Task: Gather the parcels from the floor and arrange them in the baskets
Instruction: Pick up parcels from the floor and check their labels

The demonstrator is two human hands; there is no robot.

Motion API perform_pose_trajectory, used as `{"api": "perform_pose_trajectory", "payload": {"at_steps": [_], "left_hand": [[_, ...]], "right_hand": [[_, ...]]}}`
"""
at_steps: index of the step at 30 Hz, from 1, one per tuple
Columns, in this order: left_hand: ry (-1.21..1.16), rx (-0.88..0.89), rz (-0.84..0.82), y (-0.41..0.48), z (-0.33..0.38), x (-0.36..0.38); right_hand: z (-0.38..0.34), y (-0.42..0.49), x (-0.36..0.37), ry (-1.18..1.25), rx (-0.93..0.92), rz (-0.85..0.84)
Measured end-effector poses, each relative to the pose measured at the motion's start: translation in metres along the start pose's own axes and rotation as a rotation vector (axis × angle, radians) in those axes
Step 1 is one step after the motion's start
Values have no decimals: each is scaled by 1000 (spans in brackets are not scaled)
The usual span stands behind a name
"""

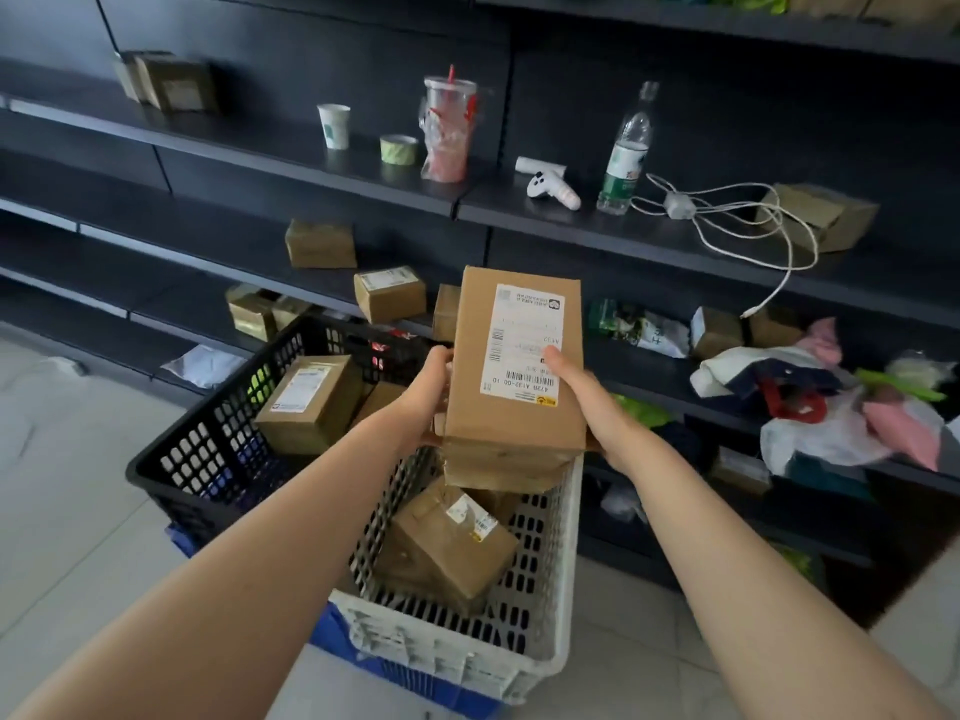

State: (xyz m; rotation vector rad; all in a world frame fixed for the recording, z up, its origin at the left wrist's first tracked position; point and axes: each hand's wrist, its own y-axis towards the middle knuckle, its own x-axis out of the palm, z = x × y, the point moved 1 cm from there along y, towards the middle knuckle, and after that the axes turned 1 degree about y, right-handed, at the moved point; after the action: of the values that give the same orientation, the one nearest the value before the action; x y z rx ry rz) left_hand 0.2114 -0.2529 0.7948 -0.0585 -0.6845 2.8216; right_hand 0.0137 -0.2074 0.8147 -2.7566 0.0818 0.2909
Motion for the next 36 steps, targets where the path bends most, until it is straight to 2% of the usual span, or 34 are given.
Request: {"api": "perform_pose_trajectory", "payload": {"at_steps": [7, 11, 14, 18, 21, 24, 28, 32, 36], "left_hand": [[-125, -218, 78, -9, -80, -44], [-246, -249, 147, -5, -114, -55], [-301, -259, 119, -7, -131, -70], [-341, -285, 210, -1, -155, -94], [-265, -339, 157, -19, -141, -82], [-230, -336, 129, -18, -137, -64], [-182, -318, 146, 4, -135, -36], [-51, -397, 125, 14, -138, -16], [-66, -389, 343, 15, -128, -24]], "right_hand": [[20, 5, 44, -131, 129, -268], [41, 26, 61, -229, 145, -286], [47, 30, 74, -273, 157, -346], [49, 45, 91, -289, 157, -394], [42, 36, 100, -277, 129, -420], [56, 34, 94, -202, 148, -392], [65, 38, 81, -123, 188, -257], [69, 45, 64, -149, 218, -190], [63, 42, 64, -166, 201, -185]]}}
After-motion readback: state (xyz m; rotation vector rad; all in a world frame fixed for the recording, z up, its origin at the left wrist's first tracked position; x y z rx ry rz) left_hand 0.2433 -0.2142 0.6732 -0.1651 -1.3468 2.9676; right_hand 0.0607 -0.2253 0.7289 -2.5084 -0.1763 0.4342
